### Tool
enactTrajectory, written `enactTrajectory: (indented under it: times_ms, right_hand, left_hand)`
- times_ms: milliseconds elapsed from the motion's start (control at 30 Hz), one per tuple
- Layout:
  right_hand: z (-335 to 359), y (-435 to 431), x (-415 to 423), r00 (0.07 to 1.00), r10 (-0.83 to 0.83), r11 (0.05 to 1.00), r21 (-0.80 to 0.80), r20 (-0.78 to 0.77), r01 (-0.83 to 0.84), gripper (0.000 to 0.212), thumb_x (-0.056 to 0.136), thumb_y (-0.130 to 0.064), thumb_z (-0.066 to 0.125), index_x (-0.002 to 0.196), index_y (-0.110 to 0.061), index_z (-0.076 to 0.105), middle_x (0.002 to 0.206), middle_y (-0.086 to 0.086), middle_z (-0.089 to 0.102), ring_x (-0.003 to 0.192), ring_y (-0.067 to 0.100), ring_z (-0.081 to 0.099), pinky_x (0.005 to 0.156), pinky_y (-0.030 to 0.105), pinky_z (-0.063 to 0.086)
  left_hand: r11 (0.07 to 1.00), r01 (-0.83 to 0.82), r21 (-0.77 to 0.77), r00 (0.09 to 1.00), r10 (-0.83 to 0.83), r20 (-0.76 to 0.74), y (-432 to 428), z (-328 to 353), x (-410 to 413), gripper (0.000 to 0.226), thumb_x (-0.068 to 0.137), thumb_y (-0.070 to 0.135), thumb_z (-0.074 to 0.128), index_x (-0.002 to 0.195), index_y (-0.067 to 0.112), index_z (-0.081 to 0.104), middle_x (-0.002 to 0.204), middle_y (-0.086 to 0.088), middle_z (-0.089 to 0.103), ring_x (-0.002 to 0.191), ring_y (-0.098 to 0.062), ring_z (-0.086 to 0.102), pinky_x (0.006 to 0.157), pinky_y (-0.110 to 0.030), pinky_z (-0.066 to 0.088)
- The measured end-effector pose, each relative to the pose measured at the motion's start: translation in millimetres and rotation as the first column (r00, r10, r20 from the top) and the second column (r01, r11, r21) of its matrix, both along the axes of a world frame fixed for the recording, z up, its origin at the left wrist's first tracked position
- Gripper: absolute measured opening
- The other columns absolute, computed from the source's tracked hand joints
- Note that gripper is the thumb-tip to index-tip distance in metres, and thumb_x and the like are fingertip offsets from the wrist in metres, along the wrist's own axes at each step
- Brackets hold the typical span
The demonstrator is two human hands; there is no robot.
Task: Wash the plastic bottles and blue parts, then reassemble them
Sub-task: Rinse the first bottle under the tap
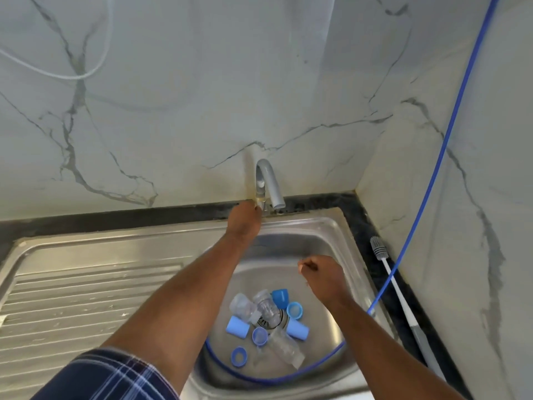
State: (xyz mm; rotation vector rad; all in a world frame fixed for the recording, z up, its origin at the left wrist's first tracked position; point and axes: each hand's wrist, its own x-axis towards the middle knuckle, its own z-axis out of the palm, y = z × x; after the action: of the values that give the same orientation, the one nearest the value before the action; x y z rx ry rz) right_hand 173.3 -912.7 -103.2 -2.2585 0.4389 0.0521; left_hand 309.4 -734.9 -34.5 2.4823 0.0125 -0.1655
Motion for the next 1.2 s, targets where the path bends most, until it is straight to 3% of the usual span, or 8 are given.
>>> enactTrajectory:
  times_ms: [133, 400, 533, 667, 800, 967, 1067, 1200]
  right_hand:
    - [-5, -5, 9, 0.998, -0.059, 0.997, 0.051, 0.033, 0.057, 0.012, 0.085, -0.029, 0.066, 0.087, -0.025, 0.077, 0.083, -0.007, 0.074, 0.078, 0.018, 0.070, 0.078, 0.044, 0.060]
    - [-9, -1, 16, 0.995, -0.100, 0.986, 0.136, 0.013, 0.097, 0.018, 0.081, -0.041, 0.064, 0.088, -0.028, 0.074, 0.079, -0.003, 0.074, 0.078, 0.024, 0.070, 0.079, 0.050, 0.059]
    - [-13, 4, 18, 0.994, -0.111, 0.981, 0.163, 0.008, 0.108, 0.008, 0.085, -0.031, 0.070, 0.086, -0.029, 0.077, 0.078, -0.009, 0.073, 0.078, 0.017, 0.071, 0.081, 0.046, 0.060]
    - [-11, 9, 19, 0.994, -0.111, 0.982, 0.156, 0.009, 0.108, 0.013, 0.090, -0.020, 0.069, 0.096, -0.023, 0.081, 0.086, -0.004, 0.077, 0.081, 0.017, 0.072, 0.084, 0.043, 0.060]
    - [-12, 11, 20, 0.988, -0.151, 0.966, 0.214, 0.002, 0.147, 0.013, 0.088, -0.025, 0.071, 0.088, -0.015, 0.079, 0.075, 0.001, 0.075, 0.075, 0.024, 0.073, 0.079, 0.047, 0.061]
    - [-8, 11, 21, 0.991, -0.134, 0.976, 0.177, 0.025, 0.127, 0.016, 0.088, -0.028, 0.072, 0.086, -0.014, 0.079, 0.070, 0.003, 0.073, 0.072, 0.027, 0.071, 0.076, 0.045, 0.060]
    - [-10, 11, 21, 0.989, -0.149, 0.962, 0.233, 0.015, 0.142, 0.007, 0.087, -0.028, 0.073, 0.086, -0.024, 0.079, 0.072, 0.000, 0.075, 0.074, 0.025, 0.073, 0.078, 0.048, 0.061]
    - [-13, 11, 21, 0.986, -0.164, 0.949, 0.276, 0.018, 0.153, 0.005, 0.087, -0.027, 0.073, 0.087, -0.027, 0.078, 0.075, 0.001, 0.075, 0.077, 0.026, 0.073, 0.080, 0.050, 0.061]
  left_hand:
    - [0.998, 0.064, -0.008, 0.998, -0.064, 0.019, -15, 7, 15, 0.029, 0.104, 0.014, 0.048, 0.128, 0.003, 0.060, 0.120, -0.017, 0.068, 0.110, -0.035, 0.064, 0.084, -0.038, 0.051]
    - [0.998, 0.023, 0.054, 0.999, -0.026, 0.045, -23, -1, 26, 0.020, 0.100, 0.011, 0.060, 0.113, -0.003, 0.064, 0.115, -0.019, 0.069, 0.108, -0.034, 0.066, 0.078, -0.034, 0.049]
    - [0.999, 0.001, 0.033, 0.998, -0.003, 0.059, -22, -5, 25, 0.015, 0.100, 0.008, 0.056, 0.097, -0.001, 0.067, 0.095, -0.016, 0.067, 0.090, -0.031, 0.063, 0.071, -0.032, 0.043]
    - [0.999, -0.049, -0.004, 0.998, 0.049, 0.047, -20, -11, 31, 0.026, 0.096, 0.004, 0.056, 0.071, 0.009, 0.053, 0.079, -0.009, 0.058, 0.074, -0.026, 0.053, 0.072, -0.040, 0.053]
    - [0.993, -0.077, -0.088, 0.996, 0.081, 0.042, -18, -17, 32, 0.023, 0.097, 0.005, 0.054, 0.075, 0.007, 0.061, 0.075, -0.009, 0.061, 0.071, -0.025, 0.056, 0.070, -0.038, 0.053]
    - [0.985, -0.115, -0.130, 0.991, 0.122, 0.046, -20, -21, 31, 0.031, 0.098, 0.006, 0.051, 0.068, 0.010, 0.056, 0.068, -0.004, 0.057, 0.071, -0.025, 0.058, 0.065, -0.034, 0.049]
    - [0.975, -0.138, -0.174, 0.988, 0.147, 0.043, -20, -25, 32, 0.024, 0.099, 0.011, 0.056, 0.076, 0.011, 0.063, 0.076, -0.004, 0.062, 0.076, -0.024, 0.062, 0.076, -0.036, 0.058]
    - [0.971, -0.125, -0.205, 0.989, 0.138, 0.053, -20, -26, 31, 0.019, 0.100, 0.014, 0.060, 0.092, 0.004, 0.075, 0.082, -0.004, 0.065, 0.085, -0.023, 0.066, 0.083, -0.035, 0.058]
